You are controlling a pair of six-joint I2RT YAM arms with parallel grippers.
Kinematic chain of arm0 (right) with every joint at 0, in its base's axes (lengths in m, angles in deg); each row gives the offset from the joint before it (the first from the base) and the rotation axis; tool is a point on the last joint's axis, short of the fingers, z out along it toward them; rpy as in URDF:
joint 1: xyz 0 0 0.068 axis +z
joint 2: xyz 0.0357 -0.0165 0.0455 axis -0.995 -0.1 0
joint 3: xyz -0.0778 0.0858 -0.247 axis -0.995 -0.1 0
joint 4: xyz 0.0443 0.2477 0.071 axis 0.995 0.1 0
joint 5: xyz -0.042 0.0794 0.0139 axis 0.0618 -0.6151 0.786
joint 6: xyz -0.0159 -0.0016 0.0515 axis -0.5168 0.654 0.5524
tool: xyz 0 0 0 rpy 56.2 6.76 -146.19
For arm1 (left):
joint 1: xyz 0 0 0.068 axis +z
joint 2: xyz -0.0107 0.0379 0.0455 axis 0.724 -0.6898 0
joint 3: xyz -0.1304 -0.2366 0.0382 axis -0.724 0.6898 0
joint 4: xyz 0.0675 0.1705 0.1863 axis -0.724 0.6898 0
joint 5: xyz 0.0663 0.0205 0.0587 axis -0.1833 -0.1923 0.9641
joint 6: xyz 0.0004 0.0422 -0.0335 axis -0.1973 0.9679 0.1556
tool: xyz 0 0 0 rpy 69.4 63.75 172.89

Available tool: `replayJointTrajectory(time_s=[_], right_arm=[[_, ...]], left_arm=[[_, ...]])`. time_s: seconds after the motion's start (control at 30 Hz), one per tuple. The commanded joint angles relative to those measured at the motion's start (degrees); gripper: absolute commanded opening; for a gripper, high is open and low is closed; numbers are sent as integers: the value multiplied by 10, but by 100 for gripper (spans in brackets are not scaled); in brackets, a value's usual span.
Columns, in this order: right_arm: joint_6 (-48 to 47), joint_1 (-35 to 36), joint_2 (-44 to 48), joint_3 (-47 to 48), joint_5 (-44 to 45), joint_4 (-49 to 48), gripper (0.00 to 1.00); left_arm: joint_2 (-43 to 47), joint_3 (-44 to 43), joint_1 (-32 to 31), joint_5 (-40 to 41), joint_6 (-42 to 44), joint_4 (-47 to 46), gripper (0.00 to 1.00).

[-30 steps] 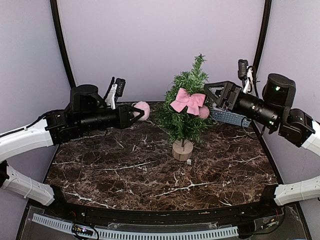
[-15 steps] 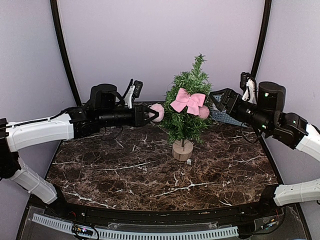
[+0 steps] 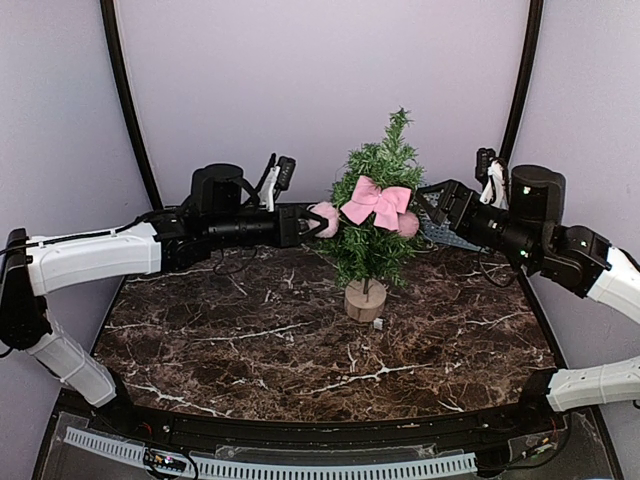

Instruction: Decorate the small christmas tree

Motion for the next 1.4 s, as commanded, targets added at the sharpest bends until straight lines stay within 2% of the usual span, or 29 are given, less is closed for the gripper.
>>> replayJointTrajectory(time_s=[0.0, 0.67, 1.37], right_arm=[[8, -6, 0, -4, -7, -22, 88], [18, -6, 12, -14, -13, -21, 88], [18, -7, 14, -18, -15, -21, 88]], left_arm=[[5, 15, 3, -9, -6, -27, 23], [-11, 56, 3, -14, -19, -22, 20], [-80, -23, 4, -24, 2, -3, 19]])
